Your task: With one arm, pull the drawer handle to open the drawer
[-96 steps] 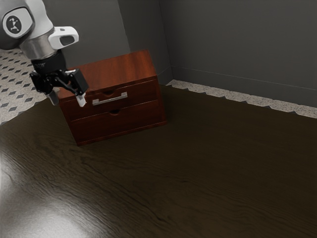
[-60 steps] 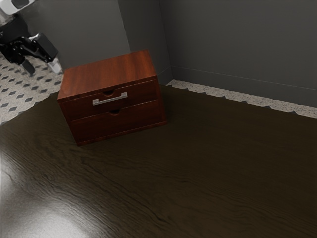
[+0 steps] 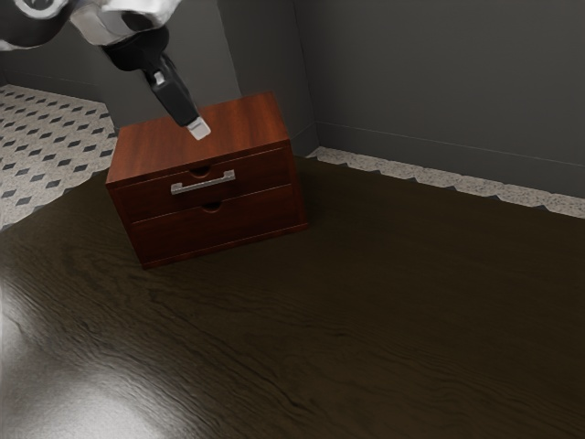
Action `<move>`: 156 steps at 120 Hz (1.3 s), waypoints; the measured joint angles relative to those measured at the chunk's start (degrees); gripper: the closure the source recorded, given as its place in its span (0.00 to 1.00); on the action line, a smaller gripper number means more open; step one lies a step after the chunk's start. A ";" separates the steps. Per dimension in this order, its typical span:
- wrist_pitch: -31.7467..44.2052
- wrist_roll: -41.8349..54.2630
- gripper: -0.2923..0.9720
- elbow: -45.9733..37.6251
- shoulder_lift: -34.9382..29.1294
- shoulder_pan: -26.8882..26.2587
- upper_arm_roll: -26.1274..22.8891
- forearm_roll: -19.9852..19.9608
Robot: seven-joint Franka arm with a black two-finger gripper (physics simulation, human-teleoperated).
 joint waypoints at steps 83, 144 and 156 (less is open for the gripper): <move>21.25 17.34 0.43 -3.33 13.78 8.98 0.63 7.77; 25.10 11.44 0.49 -9.41 13.51 7.21 3.70 7.56; 26.43 11.42 0.50 -10.14 13.61 6.43 4.38 9.93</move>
